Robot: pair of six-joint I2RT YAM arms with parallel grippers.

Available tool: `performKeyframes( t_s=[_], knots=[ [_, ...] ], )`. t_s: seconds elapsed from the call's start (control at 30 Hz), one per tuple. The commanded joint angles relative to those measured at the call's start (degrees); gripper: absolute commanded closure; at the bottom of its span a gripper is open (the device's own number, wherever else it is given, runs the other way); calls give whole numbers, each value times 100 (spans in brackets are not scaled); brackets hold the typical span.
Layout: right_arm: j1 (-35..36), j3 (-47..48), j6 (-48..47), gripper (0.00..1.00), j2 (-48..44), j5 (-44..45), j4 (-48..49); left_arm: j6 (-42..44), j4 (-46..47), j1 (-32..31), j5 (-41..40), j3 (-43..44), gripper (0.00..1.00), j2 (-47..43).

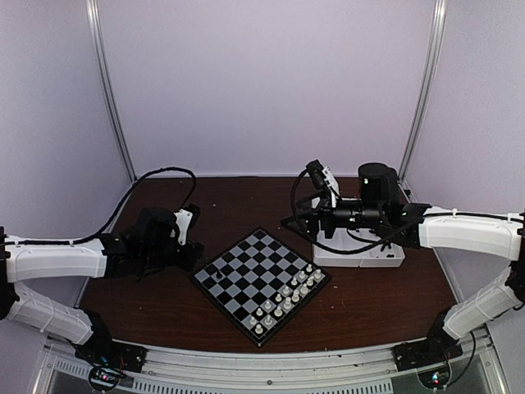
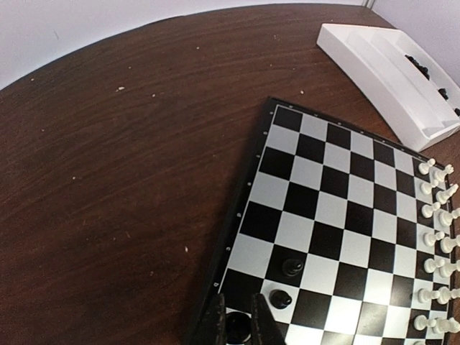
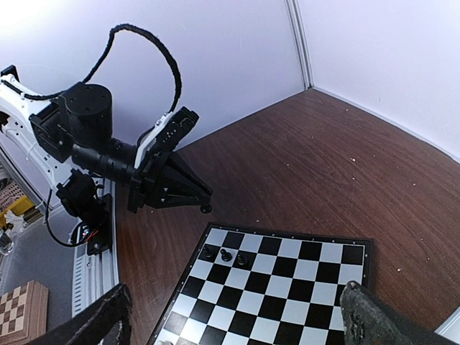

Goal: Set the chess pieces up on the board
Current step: Place the chess piece on the chessboard.

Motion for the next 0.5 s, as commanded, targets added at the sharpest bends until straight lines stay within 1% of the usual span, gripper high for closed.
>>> performKeyframes(
  t_s=[0.0,0.47],
  knots=[
    [-30,-70,23,0,-61,86,84,-151,766,30,-335,-420,100,-127],
    [-23,-150,63,0,-136,75,84,-354,1322,34,65,-973,100,-14]
  ],
)
